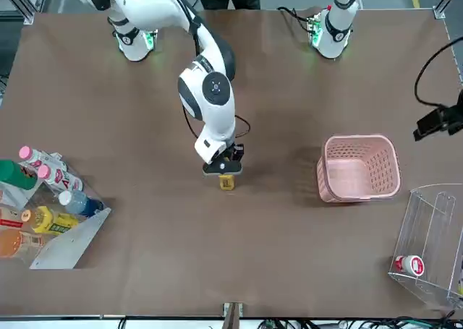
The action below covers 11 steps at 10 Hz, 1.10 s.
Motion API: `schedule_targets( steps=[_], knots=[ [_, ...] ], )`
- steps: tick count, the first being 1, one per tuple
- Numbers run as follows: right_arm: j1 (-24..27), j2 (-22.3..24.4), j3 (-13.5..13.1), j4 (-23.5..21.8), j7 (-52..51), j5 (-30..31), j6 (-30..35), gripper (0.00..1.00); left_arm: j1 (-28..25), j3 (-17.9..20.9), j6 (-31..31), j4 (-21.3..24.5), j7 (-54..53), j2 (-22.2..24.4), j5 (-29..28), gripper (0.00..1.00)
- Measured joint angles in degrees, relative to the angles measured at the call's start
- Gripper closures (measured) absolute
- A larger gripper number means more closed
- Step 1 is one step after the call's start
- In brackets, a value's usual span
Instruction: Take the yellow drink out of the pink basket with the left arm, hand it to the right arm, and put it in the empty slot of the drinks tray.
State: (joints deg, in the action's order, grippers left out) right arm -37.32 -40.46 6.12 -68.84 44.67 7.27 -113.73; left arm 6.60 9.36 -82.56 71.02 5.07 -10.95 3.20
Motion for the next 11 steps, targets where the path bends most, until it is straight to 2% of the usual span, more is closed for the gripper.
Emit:
schedule_targets(
  steps=[1,2,3,6,8,11],
  knots=[
    [0.0,0.0,0.0,0.0,0.4,0.0,0.0,0.53,-0.6,-0.3,0.7,0.0,-0.4,1.2,0.0,0.0],
    [0.0,0.0,-0.1,0.0,0.7,0.0,0.0,0.62,-1.0,-0.4,0.9,0.0,-0.6,2.2,0.0,0.0],
    [0.1,0.0,-0.2,0.0,0.8,0.0,0.0,0.66,-1.2,-0.6,1.1,0.0,-0.6,3.1,0.0,0.0],
    [0.7,0.0,-0.4,0.1,1.0,0.0,0.1,0.66,-1.3,-0.9,1.7,0.1,-0.6,3.9,0.0,0.0],
    [1.4,0.5,-0.6,0.5,1.0,0.0,2.4,0.66,-1.3,-0.9,1.7,0.3,-0.6,3.9,0.0,0.0],
    [3.2,6.2,-0.6,1.1,0.9,0.0,9.8,0.66,-1.3,-1.0,1.7,0.3,-0.6,3.9,0.0,0.0]
  ],
)
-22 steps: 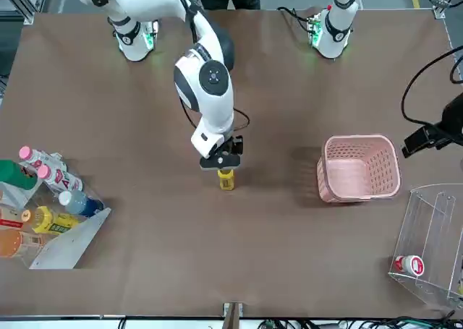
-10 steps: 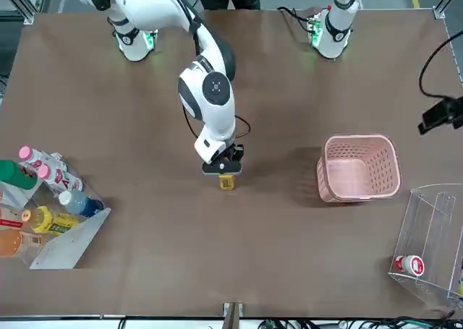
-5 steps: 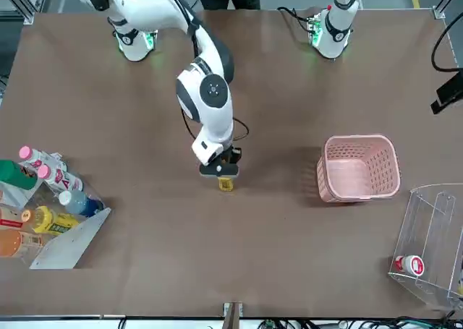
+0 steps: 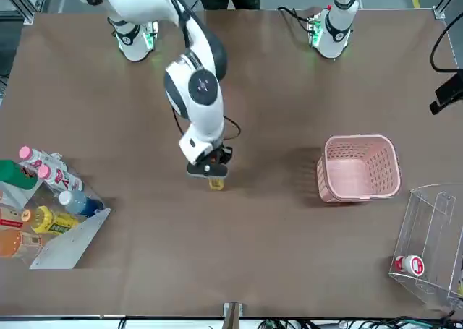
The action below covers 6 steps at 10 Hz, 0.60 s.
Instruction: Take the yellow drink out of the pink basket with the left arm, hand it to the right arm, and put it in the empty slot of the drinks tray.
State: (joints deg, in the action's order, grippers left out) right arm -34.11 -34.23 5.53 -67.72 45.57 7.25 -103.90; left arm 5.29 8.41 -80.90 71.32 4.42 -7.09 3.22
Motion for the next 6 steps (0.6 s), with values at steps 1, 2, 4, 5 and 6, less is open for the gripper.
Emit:
schedule_targets(
  steps=[1,2,4,5,6],
  knots=[
    [1.0,2.4,0.0,0.0,-0.6,0.0,2.8,0.66,0.0,0.0,0.0,0.0,0.0,0.0,0.0,0.0],
    [2.5,4.6,0.0,0.0,-1.2,0.0,5.7,0.66,0.0,0.0,0.0,0.0,0.0,0.0,0.0,0.0],
    [7.0,8.6,-0.1,-0.2,-2.5,-0.6,9.5,0.66,0.0,-0.1,0.0,0.0,0.0,0.0,0.0,0.0],
    [10.1,10.3,-0.1,-0.3,-5.1,-0.9,11.6,0.66,-0.1,-0.1,0.0,0.0,0.0,0.0,0.0,0.0],
    [13.6,11.8,-0.2,-0.5,-8.5,-1.1,13.7,0.66,-0.1,-0.1,0.0,0.0,0.0,0.0,0.0,0.0]
  ],
)
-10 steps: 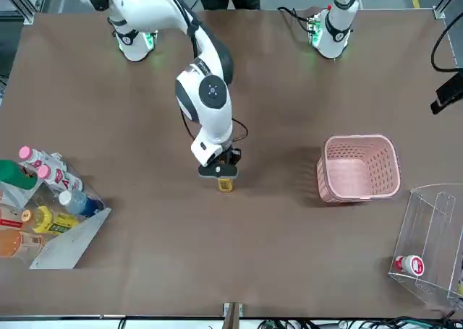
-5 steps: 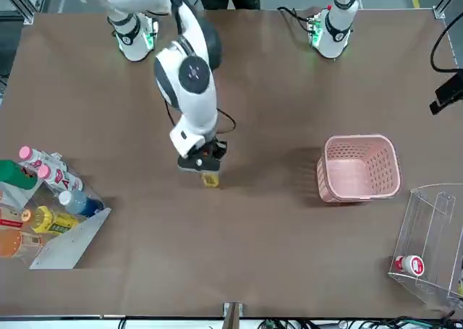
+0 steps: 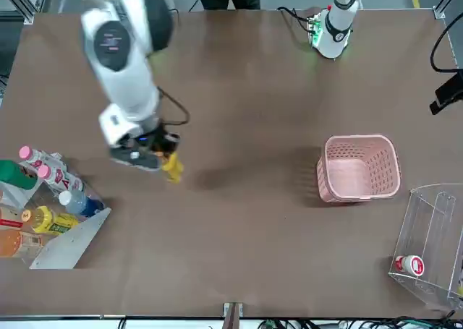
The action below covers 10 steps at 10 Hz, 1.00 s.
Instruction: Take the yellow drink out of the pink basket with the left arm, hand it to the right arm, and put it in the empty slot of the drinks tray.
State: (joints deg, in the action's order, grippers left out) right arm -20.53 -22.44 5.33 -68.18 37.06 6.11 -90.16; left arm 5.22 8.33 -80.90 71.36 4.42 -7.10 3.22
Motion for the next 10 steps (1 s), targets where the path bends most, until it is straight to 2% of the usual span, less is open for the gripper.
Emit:
schedule_targets(
  steps=[2,6,8,10],
  knots=[
    [7.5,2.4,-0.1,-0.1,-8.8,-0.7,2.6,0.66,0.0,0.0,0.0,0.0,0.0,0.0,0.0,0.0],
    [24.0,8.3,0.0,-0.2,-20.0,-6.7,9.4,0.66,-0.1,-0.1,0.0,0.0,0.0,0.0,0.0,0.0],
    [29.3,9.9,0.0,-0.4,-26.4,-7.0,11.6,0.66,-0.1,-0.1,0.0,0.0,0.0,0.0,0.0,0.0],
    [31.8,10.0,0.0,-0.4,-32.3,-6.9,11.4,0.66,-0.1,-0.1,0.0,0.0,0.0,0.0,0.0,0.0]
  ],
)
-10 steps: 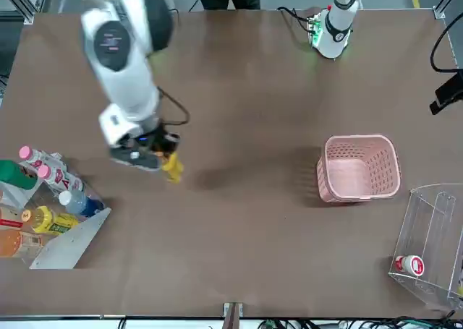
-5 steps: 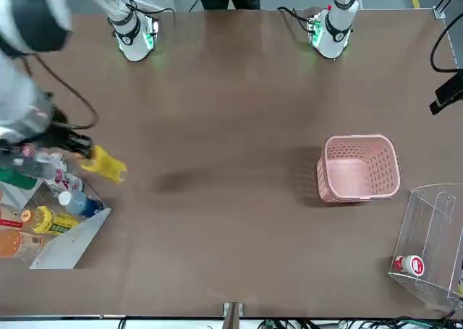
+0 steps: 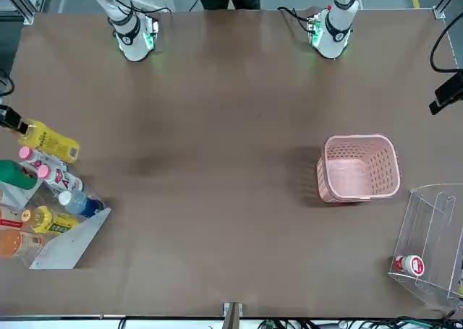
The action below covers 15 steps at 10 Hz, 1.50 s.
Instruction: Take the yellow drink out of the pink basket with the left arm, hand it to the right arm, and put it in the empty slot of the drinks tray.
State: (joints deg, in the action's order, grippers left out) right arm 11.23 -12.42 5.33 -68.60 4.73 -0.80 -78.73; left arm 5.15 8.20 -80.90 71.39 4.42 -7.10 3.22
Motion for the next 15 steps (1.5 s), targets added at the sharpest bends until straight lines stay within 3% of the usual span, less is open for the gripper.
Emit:
schedule_targets(
  steps=[3,7,15],
  knots=[
    [1.1,0.1,-0.1,1.2,-2.5,1.8,-2.4,0.66,0.0,0.0,0.0,0.0,0.0,0.0,0.0,0.0],
    [6.5,-0.6,-0.2,1.2,-4.3,2.1,-6.1,0.66,0.0,0.0,0.0,0.0,0.0,0.0,0.0,0.0],
    [7.8,-8.8,-2.5,2.9,-0.5,4.6,-13.5,0.66,0.0,0.0,0.0,0.0,0.0,0.0,0.0,0.0]
  ],
)
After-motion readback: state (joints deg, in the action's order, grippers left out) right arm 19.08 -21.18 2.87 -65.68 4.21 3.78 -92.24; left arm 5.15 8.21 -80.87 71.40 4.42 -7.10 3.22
